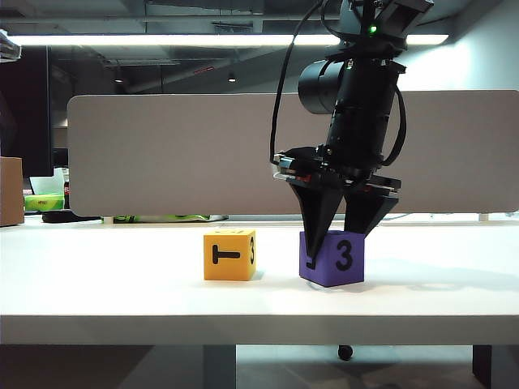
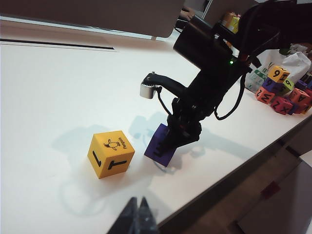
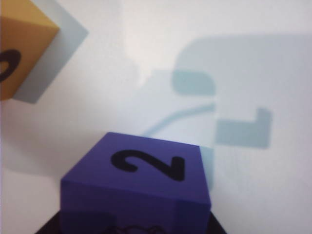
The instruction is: Stack the letter block on the right onto the letter block on the left.
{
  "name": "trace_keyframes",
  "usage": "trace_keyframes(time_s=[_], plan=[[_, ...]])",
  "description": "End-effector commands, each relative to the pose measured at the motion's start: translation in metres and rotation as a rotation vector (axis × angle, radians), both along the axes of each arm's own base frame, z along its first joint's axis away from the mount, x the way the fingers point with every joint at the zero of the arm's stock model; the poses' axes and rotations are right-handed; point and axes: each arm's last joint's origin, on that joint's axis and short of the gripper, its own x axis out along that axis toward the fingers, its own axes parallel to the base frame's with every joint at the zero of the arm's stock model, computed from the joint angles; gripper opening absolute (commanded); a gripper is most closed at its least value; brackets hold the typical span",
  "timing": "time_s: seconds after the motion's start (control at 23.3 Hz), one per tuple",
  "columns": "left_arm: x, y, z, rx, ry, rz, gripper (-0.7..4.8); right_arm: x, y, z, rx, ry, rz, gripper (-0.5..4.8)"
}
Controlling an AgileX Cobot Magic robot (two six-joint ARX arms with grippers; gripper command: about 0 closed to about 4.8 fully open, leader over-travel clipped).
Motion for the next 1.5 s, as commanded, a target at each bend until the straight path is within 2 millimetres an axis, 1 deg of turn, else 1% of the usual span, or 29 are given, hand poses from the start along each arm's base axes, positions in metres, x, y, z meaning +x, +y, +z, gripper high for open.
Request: trace_keyframes(time_s=[0.04, 0.17, 0.34, 0.47, 0.56, 0.6, 0.64, 0.73, 0.77, 0.94, 1.03, 1.5], plan=[[0.0, 0.0, 0.002, -0.001, -0.014, -0.011, -0.05, 0.002, 0.002, 0.01, 0.012, -0.02, -0.004, 2.47], [0.0, 0.0, 0.002, 0.0, -0.016, -0.009, -0.05, 0.006, 0.005, 0.031, 0.042, -0.03, -0.062, 2.47], [0.001, 0.001, 0.003, 0.012, -0.025, 0.038, -0.05, 0.011, 0.018, 0.072, 0.166, -0.066, -0.136, 2.47], [0.002, 0.002, 0.003, 0.021, -0.029, 0.102, -0.05, 0.009, 0.038, 0.098, 0.227, -0.152, -0.127, 2.47], [0.003, 0.003, 0.003, 0.026, -0.036, 0.141, -0.05, 0.007, 0.052, 0.107, 0.232, -0.214, -0.146, 2.47], [0.004, 0.004, 0.004, 0.029, -0.04, 0.165, -0.05, 0.005, 0.065, 0.112, 0.232, -0.249, -0.161, 2.47], [0.004, 0.004, 0.005, 0.03, -0.048, 0.179, -0.05, 0.003, 0.079, 0.107, 0.226, -0.244, -0.17, 2.47], [0.004, 0.004, 0.006, 0.029, -0.06, 0.179, -0.05, 0.003, 0.092, 0.091, 0.215, -0.194, -0.205, 2.47], [0.003, 0.004, 0.007, 0.028, -0.068, 0.178, -0.05, 0.005, 0.096, 0.08, 0.201, -0.155, -0.24, 2.47], [0.003, 0.004, 0.008, 0.027, -0.072, 0.177, -0.05, 0.007, 0.098, 0.061, 0.165, -0.067, -0.299, 2.47], [0.003, 0.004, 0.008, 0.027, -0.072, 0.177, -0.05, 0.007, 0.098, 0.057, 0.149, -0.047, -0.299, 2.47], [0.003, 0.004, 0.008, 0.027, -0.073, 0.177, -0.05, 0.004, 0.095, 0.055, 0.101, -0.029, -0.305, 2.49]])
